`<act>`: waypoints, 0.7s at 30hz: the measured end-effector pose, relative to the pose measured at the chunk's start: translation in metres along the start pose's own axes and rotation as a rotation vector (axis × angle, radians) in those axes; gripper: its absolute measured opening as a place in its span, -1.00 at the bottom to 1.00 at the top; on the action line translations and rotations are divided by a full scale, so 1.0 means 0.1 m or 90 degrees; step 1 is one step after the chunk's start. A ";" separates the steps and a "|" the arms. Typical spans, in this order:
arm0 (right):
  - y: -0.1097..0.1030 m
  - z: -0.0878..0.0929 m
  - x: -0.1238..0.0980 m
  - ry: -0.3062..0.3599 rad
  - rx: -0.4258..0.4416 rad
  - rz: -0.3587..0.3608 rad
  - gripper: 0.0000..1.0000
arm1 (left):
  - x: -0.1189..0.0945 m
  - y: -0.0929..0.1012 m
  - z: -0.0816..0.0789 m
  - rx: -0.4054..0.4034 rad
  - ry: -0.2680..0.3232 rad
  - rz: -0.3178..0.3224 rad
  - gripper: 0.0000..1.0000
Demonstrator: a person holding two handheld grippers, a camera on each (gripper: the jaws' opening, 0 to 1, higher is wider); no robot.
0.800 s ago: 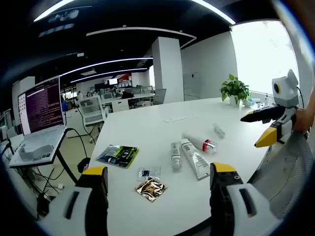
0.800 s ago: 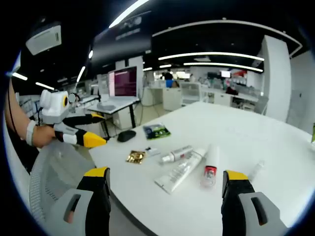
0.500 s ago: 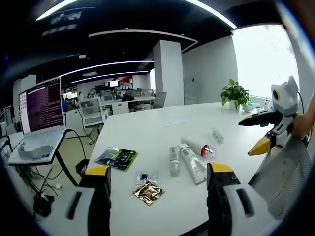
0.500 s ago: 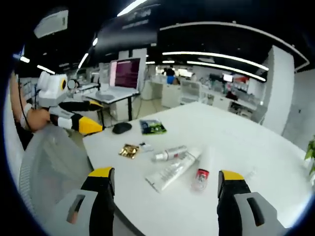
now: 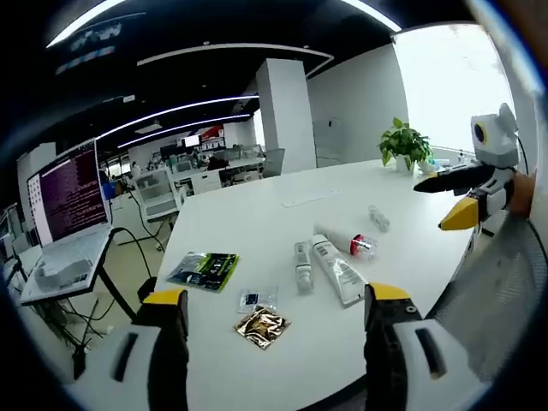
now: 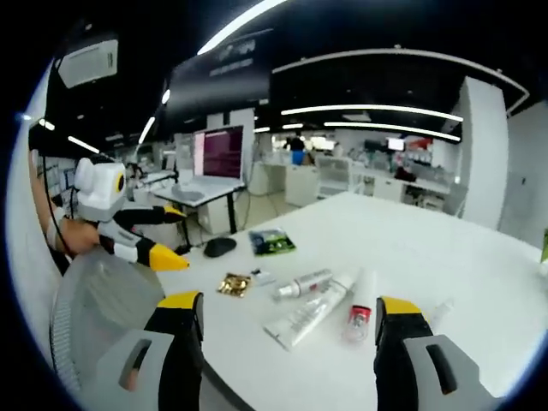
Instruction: Arrange the skincare products in the storage area until every visible bottle or jar stands upright without overlapping.
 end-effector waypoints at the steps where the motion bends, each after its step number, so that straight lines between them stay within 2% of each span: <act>1: 0.01 -0.01 -0.01 0.006 0.007 0.000 0.67 | 0.00 0.00 0.01 0.004 -0.002 0.000 0.60; 5: 0.04 -0.04 -0.04 0.026 0.018 0.000 0.64 | 0.01 0.00 0.03 0.010 -0.005 0.002 0.56; 8: 0.07 -0.03 -0.03 0.022 0.029 0.002 0.58 | 0.03 0.02 0.05 0.005 -0.014 0.007 0.60; 11: 0.03 -0.06 -0.07 0.041 0.007 0.000 0.50 | 0.03 0.02 0.06 0.006 -0.014 0.007 0.59; 14: 0.00 -0.04 -0.04 0.027 0.001 -0.011 0.54 | 0.03 0.02 0.07 0.009 -0.017 0.006 0.59; 21: -0.02 -0.04 -0.04 0.024 0.031 -0.031 0.52 | 0.02 0.02 0.07 0.021 -0.014 0.006 0.56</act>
Point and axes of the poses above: the point that each gripper's makers call its tool centre point, and the gripper's own axes: x roughly forward along the fingers, y roughly to its right, z roughly out of its underside, the point moved 7 cm from there along -x, roughly backward along the fingers, and after that the axes turned 3 degrees about x, right-handed, at the moved point
